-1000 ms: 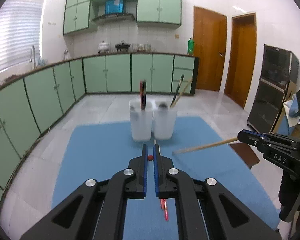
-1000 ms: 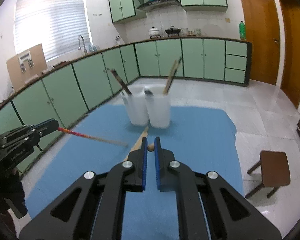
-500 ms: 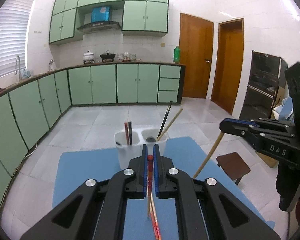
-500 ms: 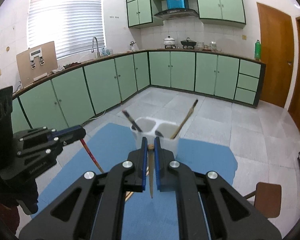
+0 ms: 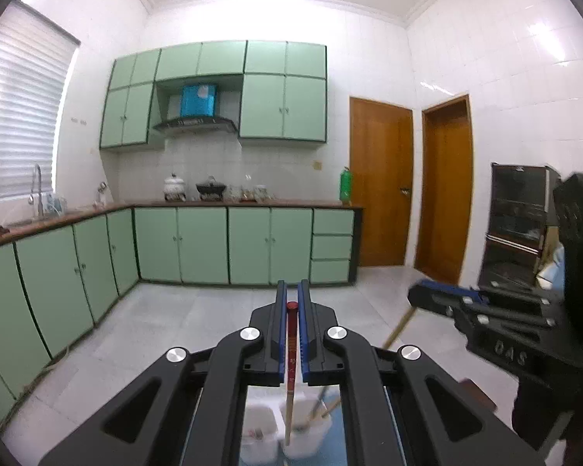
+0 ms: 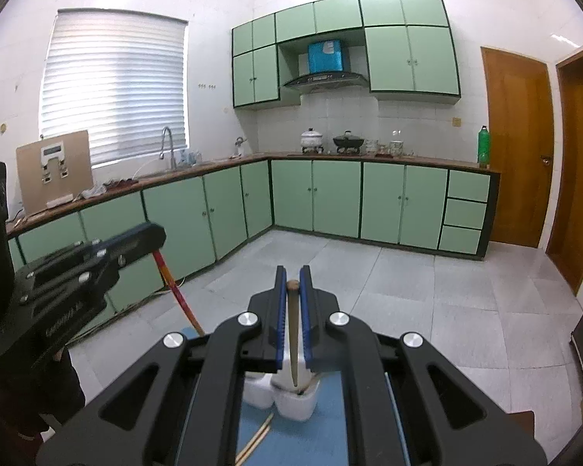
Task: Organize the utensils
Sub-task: 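Open both tools to release the chopsticks into the holder, then withdraw both open tools back over the two red chopsticks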
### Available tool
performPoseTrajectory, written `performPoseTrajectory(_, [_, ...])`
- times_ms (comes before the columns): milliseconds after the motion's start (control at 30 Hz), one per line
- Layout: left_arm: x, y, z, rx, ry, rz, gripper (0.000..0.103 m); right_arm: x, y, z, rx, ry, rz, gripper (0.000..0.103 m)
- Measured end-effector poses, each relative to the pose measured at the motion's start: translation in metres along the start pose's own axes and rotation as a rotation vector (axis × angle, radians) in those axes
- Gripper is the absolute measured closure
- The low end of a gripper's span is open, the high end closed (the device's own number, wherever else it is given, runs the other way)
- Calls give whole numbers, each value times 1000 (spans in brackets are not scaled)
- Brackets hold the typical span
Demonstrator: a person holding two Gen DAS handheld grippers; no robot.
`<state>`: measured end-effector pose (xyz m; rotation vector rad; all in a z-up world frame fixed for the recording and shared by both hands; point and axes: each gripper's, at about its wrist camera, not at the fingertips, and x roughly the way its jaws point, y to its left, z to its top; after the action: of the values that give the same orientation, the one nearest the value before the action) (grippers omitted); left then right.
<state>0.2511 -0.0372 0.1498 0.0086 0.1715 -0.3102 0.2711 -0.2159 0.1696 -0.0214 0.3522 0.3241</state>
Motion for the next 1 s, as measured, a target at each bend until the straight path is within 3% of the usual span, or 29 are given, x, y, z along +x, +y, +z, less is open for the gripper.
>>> performPoseTrajectory(167, [43, 9, -7, 12, -1, 62, 98, 42, -12, -5, 16, 27, -19, 97])
performPoseTrajectory(300, [80, 22, -35, -23, 86, 68, 98, 73, -17, -24, 27, 91, -26, 97])
performPoseTrajectory(467, [99, 35, -60, -75, 179, 54, 97, 96, -9, -47, 34, 164, -15, 96])
performPoseTrajectory(567, [95, 40, -64, -89, 191, 54, 82, 98, -5, -56, 29, 179, -22, 95])
performPoseTrajectory(633, [84, 42, -64, -92, 179, 50, 77, 91, -4, -59, 31, 172, -33, 86])
performPoseTrajectory(700, [74, 42, -61, -83, 171, 54, 74, 80, -6, -60, 39, 145, -54, 67])
performPoseTrajectory(767, [62, 42, -59, -81, 161, 52, 69, 69, -8, -62, 39, 127, -68, 65])
performPoseTrajectory(933, [24, 32, -63, -53, 141, 66, 52, 31, -10, -80, 43, 101, -104, 42])
performPoseTrajectory(1000, [10, 29, -70, -52, 147, 62, 48, 15, -8, -93, 39, 94, -119, 28])
